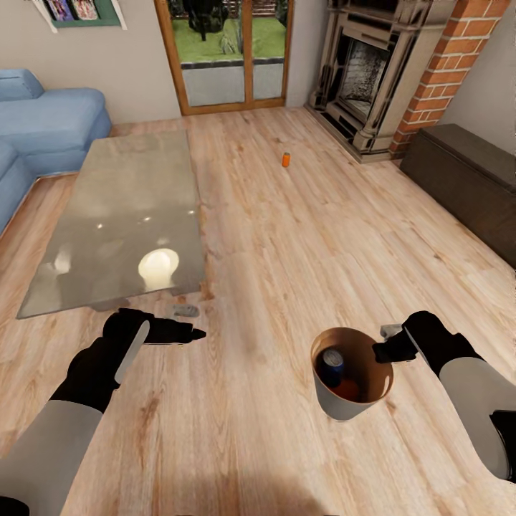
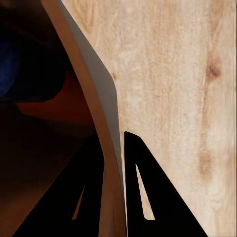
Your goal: Put the three can of soda from the living room inside the tash can in the kitchen.
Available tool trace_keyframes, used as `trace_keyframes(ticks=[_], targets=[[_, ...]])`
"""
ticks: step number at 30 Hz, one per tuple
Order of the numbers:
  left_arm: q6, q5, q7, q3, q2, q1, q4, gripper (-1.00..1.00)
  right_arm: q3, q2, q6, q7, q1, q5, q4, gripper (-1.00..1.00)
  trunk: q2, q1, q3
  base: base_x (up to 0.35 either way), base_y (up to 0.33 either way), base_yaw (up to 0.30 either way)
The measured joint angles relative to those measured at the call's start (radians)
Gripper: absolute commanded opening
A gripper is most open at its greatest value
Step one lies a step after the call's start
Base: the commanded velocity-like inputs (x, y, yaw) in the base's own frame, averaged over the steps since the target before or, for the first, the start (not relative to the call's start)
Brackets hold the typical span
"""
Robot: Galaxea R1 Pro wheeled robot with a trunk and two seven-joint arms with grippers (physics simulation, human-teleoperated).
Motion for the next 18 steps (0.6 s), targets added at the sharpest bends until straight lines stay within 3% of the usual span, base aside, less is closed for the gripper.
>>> trace_keyframes(ticks=[18], targets=[[0.000,-0.001,0.000,0.000,0.000,0.000,0.001,1.00,0.000,0.003,-0.001,-0.001,0.000,-0.002,0.000,-1.00,0.000,0.000,0.023,0.269,-0.210,0.000]])
